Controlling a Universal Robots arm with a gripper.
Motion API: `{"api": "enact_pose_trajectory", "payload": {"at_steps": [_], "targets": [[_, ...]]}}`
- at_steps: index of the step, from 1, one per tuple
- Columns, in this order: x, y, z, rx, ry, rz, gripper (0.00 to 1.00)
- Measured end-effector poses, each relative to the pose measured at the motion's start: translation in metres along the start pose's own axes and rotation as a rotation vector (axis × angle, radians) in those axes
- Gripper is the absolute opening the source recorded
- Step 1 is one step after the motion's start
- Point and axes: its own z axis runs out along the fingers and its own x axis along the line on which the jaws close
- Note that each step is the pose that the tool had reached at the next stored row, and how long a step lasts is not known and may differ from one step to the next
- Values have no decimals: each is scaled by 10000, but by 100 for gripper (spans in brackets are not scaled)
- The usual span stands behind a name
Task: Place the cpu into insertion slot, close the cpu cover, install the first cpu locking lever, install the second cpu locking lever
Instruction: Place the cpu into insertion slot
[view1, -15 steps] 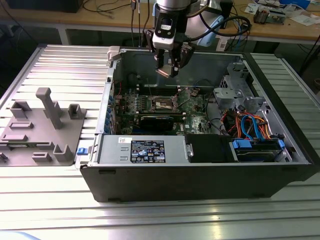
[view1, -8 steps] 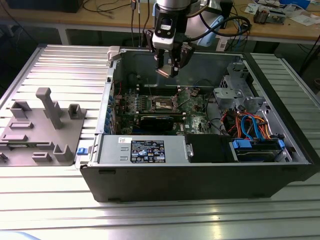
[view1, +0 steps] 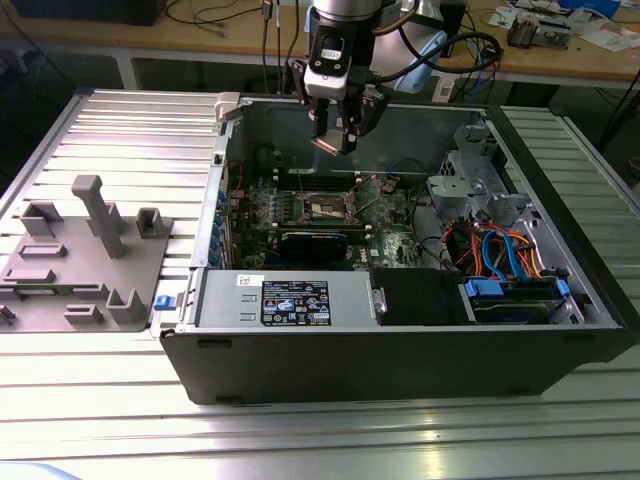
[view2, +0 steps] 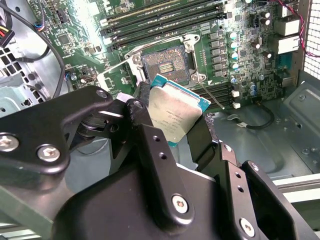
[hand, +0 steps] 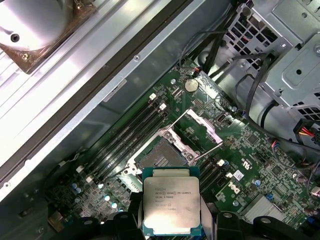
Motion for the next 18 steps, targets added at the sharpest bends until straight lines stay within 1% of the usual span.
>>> {"api": "enact_pose_trajectory", "payload": {"at_steps": [18], "targets": [[0, 0, 0, 2, -7, 94, 54]]}}
